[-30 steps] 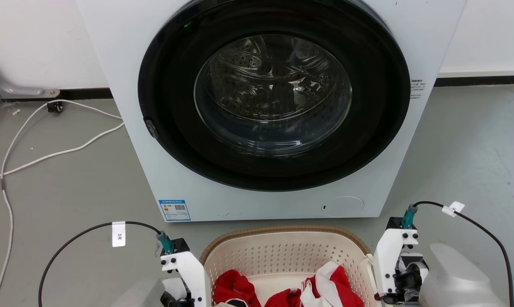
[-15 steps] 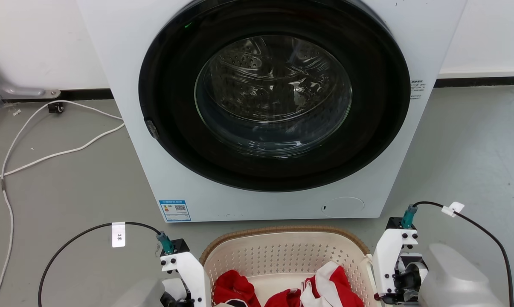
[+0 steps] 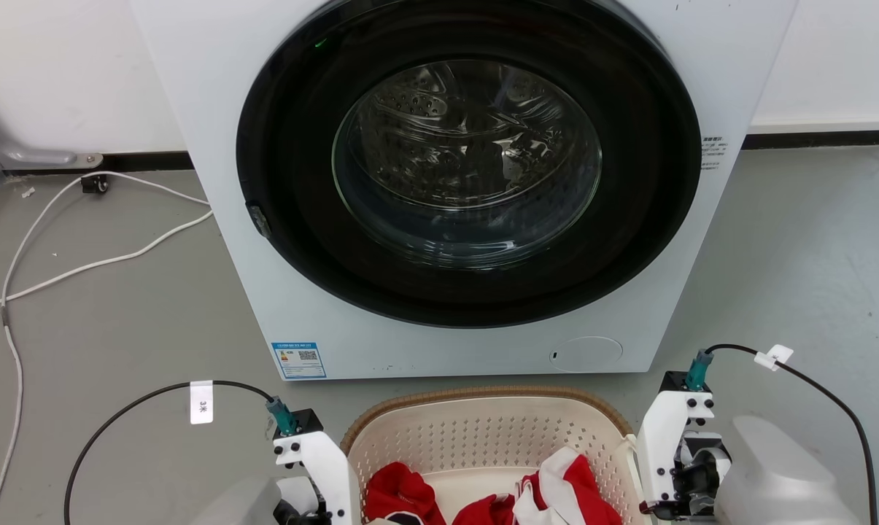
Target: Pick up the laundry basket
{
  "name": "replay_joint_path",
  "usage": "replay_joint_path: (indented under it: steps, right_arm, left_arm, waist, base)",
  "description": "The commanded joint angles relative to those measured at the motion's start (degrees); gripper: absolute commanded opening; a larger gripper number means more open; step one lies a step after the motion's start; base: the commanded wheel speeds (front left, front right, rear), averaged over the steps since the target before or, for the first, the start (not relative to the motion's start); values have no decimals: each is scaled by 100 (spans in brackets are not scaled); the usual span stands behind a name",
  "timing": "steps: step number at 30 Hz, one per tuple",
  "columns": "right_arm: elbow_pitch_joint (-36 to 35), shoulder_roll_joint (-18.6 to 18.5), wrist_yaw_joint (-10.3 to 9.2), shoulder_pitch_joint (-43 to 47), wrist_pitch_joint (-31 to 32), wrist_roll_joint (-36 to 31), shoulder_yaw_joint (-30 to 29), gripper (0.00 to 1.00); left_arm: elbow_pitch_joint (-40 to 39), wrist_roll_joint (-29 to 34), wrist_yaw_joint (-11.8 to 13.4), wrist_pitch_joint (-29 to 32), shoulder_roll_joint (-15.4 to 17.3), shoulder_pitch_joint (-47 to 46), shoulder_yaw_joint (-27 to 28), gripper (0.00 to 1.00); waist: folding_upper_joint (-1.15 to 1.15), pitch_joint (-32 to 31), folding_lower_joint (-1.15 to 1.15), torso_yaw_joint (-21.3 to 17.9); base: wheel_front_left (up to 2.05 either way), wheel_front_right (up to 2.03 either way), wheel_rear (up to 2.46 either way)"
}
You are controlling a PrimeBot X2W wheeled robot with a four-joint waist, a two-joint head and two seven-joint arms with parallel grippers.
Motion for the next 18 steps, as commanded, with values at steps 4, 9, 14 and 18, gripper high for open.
replay_joint_path:
  steps: [4,9,14,18]
  right_arm:
    - [12,41,-2,95,10,-73,-44,0]
    - [12,47,-2,90,26,-115,-95,0]
    - [12,54,-2,104,38,-155,-144,0]
    - [12,60,-2,108,43,-183,-184,0]
  left_arm:
    - [-41,-69,-78,-26,-43,-108,-4,0]
    - [-37,-86,-78,-33,-46,-120,-24,0]
    - [-35,-112,-78,-34,-46,-120,-43,0]
    - [-39,-132,-78,-45,-33,-118,-58,0]
  waist:
    - [0,3,0,1]
    - [0,11,0,-3]
    - [0,17,0,-2]
    - [0,22,0,-6]
  base:
    - [0,0,0]
    - [0,0,0]
    - [0,0,0]
    - [0,0,0]
